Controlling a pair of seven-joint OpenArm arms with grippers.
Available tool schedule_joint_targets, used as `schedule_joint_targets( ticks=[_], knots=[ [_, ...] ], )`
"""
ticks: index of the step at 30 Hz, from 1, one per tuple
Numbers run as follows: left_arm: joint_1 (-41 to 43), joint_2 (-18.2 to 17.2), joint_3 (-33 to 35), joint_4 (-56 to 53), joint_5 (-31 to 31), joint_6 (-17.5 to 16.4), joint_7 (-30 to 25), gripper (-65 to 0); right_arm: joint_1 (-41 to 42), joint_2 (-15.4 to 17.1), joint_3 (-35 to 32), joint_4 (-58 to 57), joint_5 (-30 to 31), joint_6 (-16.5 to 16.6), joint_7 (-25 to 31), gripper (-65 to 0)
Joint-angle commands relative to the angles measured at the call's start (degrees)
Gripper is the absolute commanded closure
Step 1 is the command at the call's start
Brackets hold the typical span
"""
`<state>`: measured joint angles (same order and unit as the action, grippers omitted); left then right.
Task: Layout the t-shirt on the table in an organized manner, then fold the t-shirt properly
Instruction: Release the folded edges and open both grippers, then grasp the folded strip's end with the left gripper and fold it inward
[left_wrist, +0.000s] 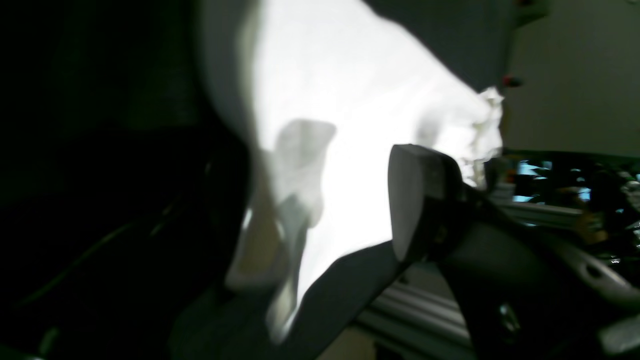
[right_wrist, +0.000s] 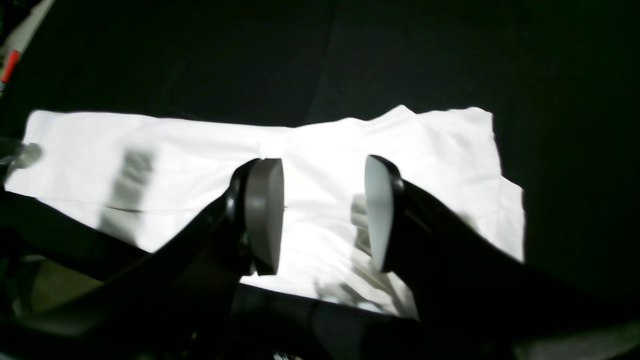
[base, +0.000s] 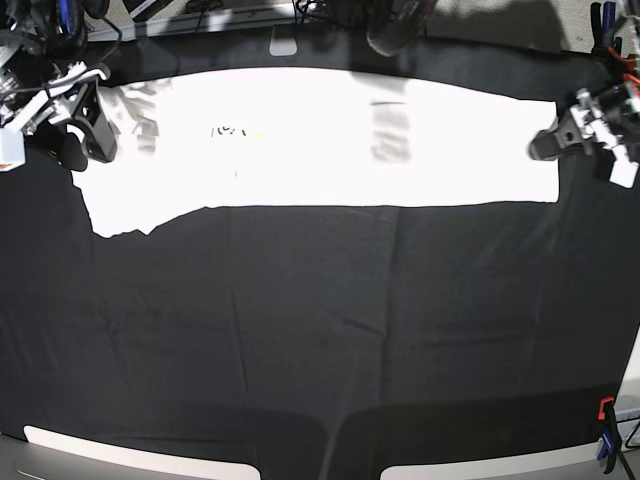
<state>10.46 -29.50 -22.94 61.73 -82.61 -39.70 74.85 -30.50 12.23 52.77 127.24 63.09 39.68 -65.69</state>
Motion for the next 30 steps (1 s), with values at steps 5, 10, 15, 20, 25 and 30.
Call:
schedule_joint_targets(
  ticks=[5,10,15,20,25,30],
  knots=[
    [-0.15,1.38,-0.13,0.55,3.06,-0.3,1.33,-40.2,-0.11,0.76,0.42,1.01,1.84,0.32,0.9,-25.9],
    [-0.17,1.6,-0.11,0.55,2.01,-0.3,1.86,-40.1,-0.11,0.79,0.42,1.01,1.88,0.32,0.9,-25.9],
    [-0.17,3.1,-0.11,0.55,1.88,-0.3,1.64,-37.1,-0.11,0.76,0.42,1.01,1.86,0.32,0.9,-25.9],
    [-0.2,2.64,-0.11,0.55,5.2,-0.3,-3.56,-7.2,-0.11,0.76,0.42,1.01,1.86,0.32,0.92,-25.9],
    [-1.2,1.31,-0.13,0.59,5.51,-0.3,-6.16,0.0,-0.09,0.79,0.42,1.01,1.86,0.32,0.9,-25.9],
    [-3.85,-2.62,-0.11,2.97,12.22,-0.3,-6.12,0.0,-0.11,0.76,0.42,1.03,1.92,0.32,0.92,-25.9]
  ],
)
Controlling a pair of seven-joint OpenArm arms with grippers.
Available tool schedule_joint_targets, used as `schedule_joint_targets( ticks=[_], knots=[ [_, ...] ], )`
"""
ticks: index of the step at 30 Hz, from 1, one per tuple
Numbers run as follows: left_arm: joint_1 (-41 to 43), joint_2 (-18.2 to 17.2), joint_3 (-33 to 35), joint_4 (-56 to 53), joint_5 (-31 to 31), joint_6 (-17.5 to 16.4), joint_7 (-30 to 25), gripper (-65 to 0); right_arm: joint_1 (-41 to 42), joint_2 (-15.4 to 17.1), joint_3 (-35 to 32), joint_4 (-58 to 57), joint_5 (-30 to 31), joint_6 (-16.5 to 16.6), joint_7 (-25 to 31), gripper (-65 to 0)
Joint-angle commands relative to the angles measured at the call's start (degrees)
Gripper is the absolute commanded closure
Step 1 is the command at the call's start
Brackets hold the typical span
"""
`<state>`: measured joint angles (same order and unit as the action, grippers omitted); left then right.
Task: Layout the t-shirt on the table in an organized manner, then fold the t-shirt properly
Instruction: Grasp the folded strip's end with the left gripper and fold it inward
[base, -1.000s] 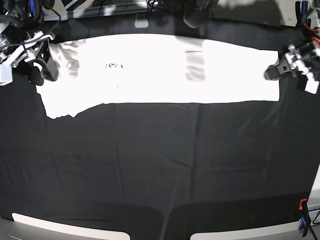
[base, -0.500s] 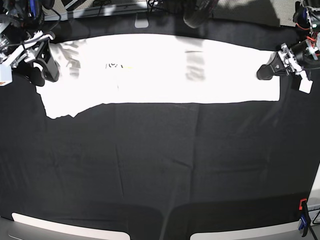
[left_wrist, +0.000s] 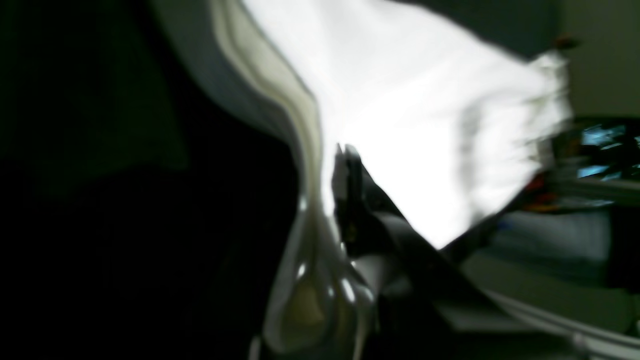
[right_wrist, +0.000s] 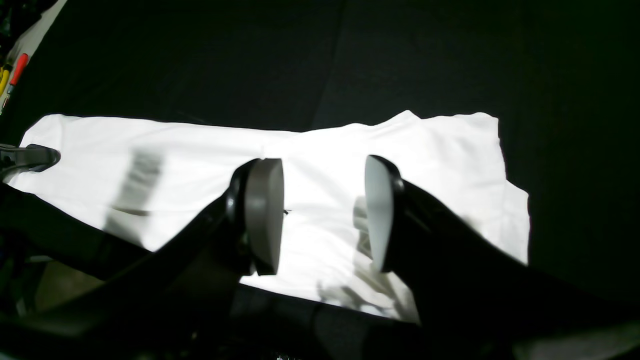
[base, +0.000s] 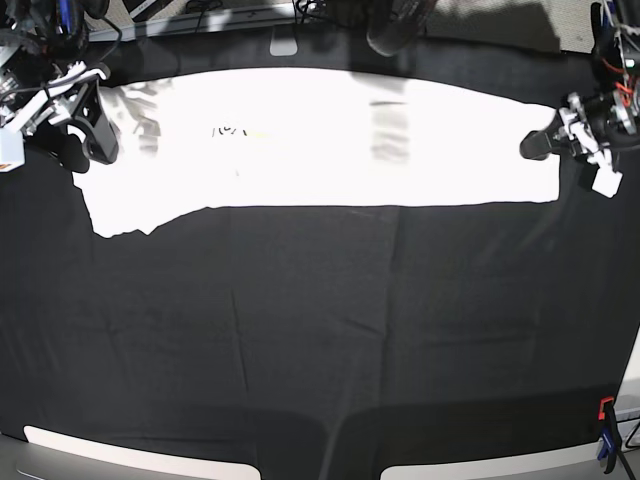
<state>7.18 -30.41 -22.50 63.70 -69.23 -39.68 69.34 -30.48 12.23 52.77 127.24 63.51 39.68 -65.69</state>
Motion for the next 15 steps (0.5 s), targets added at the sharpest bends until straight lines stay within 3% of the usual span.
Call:
schedule_joint_targets(
  ticks=[1,5,9,15],
  knots=[
    [-0.57,-2.19,-0.55,2.51,0.09,-0.32,-0.85,0.0,-0.13,0.76,0.42,1.09,2.25,0.32,0.9,-25.9],
    [-0.11,-1.44,-0.55,11.91,6.73,2.19,-1.07,0.0,-0.11,0.76,0.48,4.02,8.81,0.32,0.92,-25.8],
    [1.49,0.52,-0.55,24.04,11.89,6.51,-1.55,0.0,0.02,0.74,0.48,7.76,8.13,0.32,0.85,-25.8],
    [6.49,8.26,0.09,45.64,23.5,10.64,-1.7,0.0,0.35,0.63,0.48,7.76,8.7,0.32,1.29,-25.8]
  ],
)
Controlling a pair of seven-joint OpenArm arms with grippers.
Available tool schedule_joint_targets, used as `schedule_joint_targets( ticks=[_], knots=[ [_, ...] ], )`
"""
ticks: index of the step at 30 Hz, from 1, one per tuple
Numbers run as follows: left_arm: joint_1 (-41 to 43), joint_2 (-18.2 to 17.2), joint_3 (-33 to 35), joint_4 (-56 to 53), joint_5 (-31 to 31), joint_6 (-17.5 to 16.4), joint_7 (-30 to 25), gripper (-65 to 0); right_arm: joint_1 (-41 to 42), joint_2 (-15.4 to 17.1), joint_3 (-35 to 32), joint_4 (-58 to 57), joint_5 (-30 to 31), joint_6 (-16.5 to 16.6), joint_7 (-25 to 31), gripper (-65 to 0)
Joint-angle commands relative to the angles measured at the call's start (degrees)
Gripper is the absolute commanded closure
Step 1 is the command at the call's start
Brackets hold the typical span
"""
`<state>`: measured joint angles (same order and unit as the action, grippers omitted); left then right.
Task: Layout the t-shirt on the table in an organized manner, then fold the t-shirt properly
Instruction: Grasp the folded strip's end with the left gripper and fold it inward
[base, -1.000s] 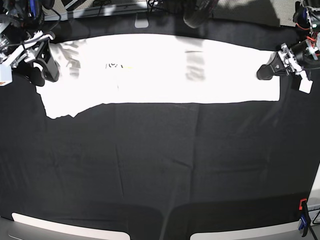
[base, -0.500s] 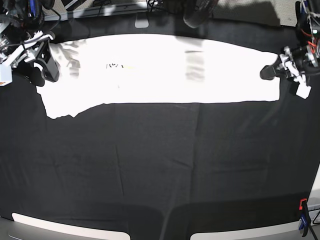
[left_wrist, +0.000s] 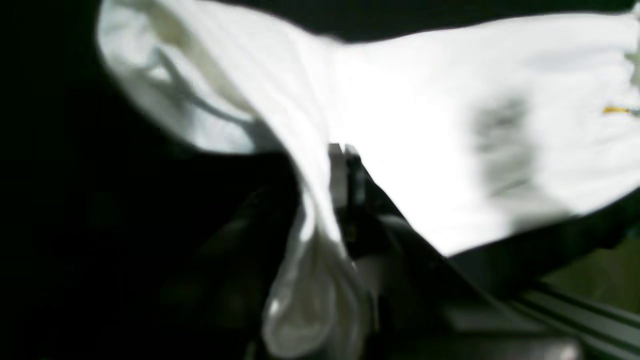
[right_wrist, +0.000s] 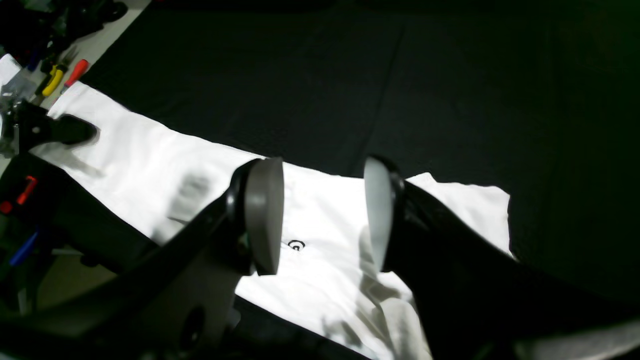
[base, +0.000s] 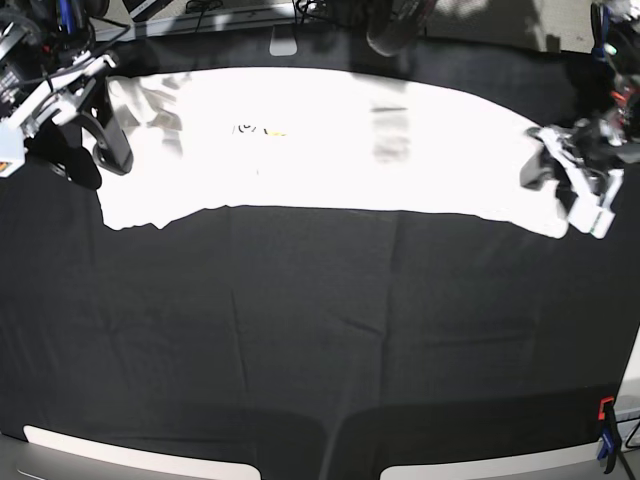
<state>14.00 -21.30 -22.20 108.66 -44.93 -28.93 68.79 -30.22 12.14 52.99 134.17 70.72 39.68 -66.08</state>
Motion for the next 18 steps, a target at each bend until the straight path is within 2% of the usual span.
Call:
schedule_joint_targets(
  ticks=[1,5,7,9,13,16,18],
  knots=[
    [0.42,0.81,0.52,3.69,0.24,-0.17,-1.2,0.0,0.09,0.72,0.26,0.83,1.51,0.32,1.95,-25.8],
    [1.73,6.49,6.38,10.08,4.68,0.02,-2.78,0.0,0.72,0.7,0.26,0.83,1.4,0.32,2.01,-25.8],
    [1.73,8.55,10.14,10.25,6.05,1.51,-3.74,0.0,1.33,0.7,0.26,0.83,1.4,0.32,1.97,-25.8],
    [1.73,10.21,14.38,10.21,10.01,2.78,-5.09,0.0,1.84,0.7,0.26,0.83,1.42,0.32,1.66,-25.9],
    [1.73,11.1,22.18,10.21,17.44,2.91,-6.32,0.0,1.81,0.72,0.26,0.83,1.16,0.32,1.31,-25.9],
    [1.7,11.1,25.79,10.21,18.14,7.82,-9.09,0.0,1.79,0.72,0.26,0.83,1.05,0.32,1.14,-25.9],
    [1.7,11.1,27.1,10.21,18.14,9.29,-10.91,0.0,1.79,0.72,0.26,0.83,1.03,0.32,1.14,-25.9]
  ],
)
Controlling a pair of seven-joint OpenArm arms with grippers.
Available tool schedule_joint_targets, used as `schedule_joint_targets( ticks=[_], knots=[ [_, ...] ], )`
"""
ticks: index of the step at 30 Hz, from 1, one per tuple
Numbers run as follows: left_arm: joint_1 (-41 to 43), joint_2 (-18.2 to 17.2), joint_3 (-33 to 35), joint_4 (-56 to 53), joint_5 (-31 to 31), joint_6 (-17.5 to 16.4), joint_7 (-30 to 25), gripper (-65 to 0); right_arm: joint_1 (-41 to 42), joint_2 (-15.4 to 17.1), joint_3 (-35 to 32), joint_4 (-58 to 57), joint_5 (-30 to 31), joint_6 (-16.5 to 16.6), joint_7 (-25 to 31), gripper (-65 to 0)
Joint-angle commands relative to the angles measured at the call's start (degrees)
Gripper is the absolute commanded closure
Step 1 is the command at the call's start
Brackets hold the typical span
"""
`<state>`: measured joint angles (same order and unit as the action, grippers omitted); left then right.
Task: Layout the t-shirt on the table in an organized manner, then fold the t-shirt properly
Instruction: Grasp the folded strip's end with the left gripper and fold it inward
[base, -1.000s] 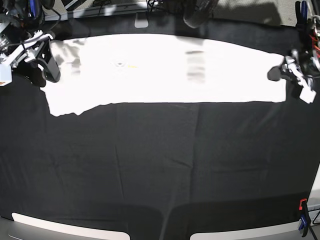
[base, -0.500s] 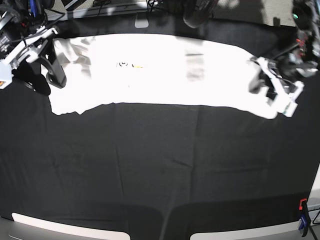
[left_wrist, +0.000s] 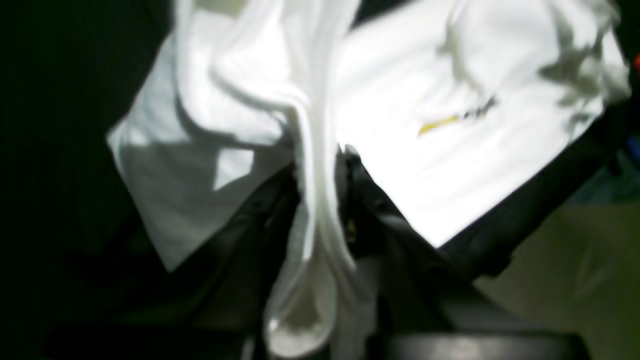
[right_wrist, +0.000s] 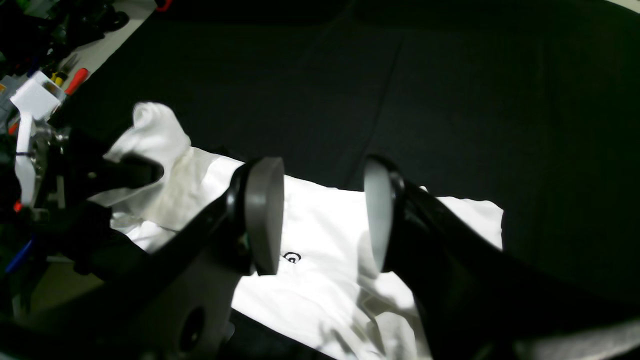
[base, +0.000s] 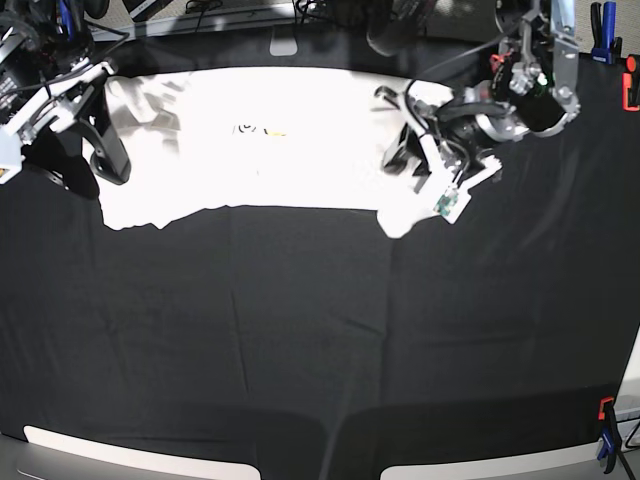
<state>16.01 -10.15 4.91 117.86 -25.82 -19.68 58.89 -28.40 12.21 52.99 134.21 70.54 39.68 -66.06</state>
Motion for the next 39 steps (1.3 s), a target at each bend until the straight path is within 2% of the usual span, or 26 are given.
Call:
schedule_joint_targets(
  ticks=[1,4,6,11,14,22,24,29,32,34,37,39],
  knots=[
    [-0.31,-0.04,0.37,1.01,-0.98,0.26,-1.46,0.0,0.0,0.66,0.26,0.79,1.2,0.32,1.09,-25.9],
    [-0.28,-0.04,0.46,1.01,-1.01,0.24,-1.53,0.0,0.0,0.66,0.26,0.79,-0.22,0.32,1.09,-25.9],
    [-0.28,-0.04,0.46,1.01,-1.55,0.22,-1.53,-7.8,-0.02,0.66,0.26,0.79,-0.48,0.32,1.11,-25.9],
    [-0.28,-0.04,0.46,1.01,-6.95,0.2,-1.51,-21.5,0.0,0.66,0.26,0.79,-0.48,0.32,1.16,-26.2],
    [-0.28,-0.04,0.46,1.01,-9.4,0.17,-1.55,-26.4,0.0,0.66,0.26,0.79,-0.48,0.32,1.27,-26.2],
    [-0.31,-0.07,0.46,1.01,-10.69,0.09,-1.55,-26.7,0.15,0.66,0.26,0.79,-1.44,0.32,1.79,-26.1],
    [-0.31,-0.07,0.44,1.01,-10.69,0.0,-1.55,-26.7,0.15,0.68,0.26,0.79,-6.86,0.32,2.69,-26.1],
    [-0.31,-0.07,0.44,1.01,-10.69,0.0,-1.6,-26.7,0.15,0.7,0.26,-2.82,-25.46,0.32,10.73,-26.2],
    [-0.31,-0.07,0.44,1.01,-10.69,0.0,-1.6,-26.7,0.15,0.72,0.26,-9.51,-30.69,0.32,15.39,-26.3],
    [-0.31,-0.07,0.44,1.01,-10.69,0.0,-1.57,-26.7,0.15,1.01,0.26,-13.79,-32.33,0.32,16.5,-30.5],
    [-0.31,-0.09,0.44,1.01,-10.69,0.0,-1.57,-26.7,0.13,1.68,0.26,-18.51,-33.07,0.32,16.81,-42.4],
    [-0.31,-0.11,0.44,1.01,-10.69,0.0,-1.57,-26.7,0.15,2.27,0.26,-20.0,-33.07,0.32,16.96,-46.2]
  ],
)
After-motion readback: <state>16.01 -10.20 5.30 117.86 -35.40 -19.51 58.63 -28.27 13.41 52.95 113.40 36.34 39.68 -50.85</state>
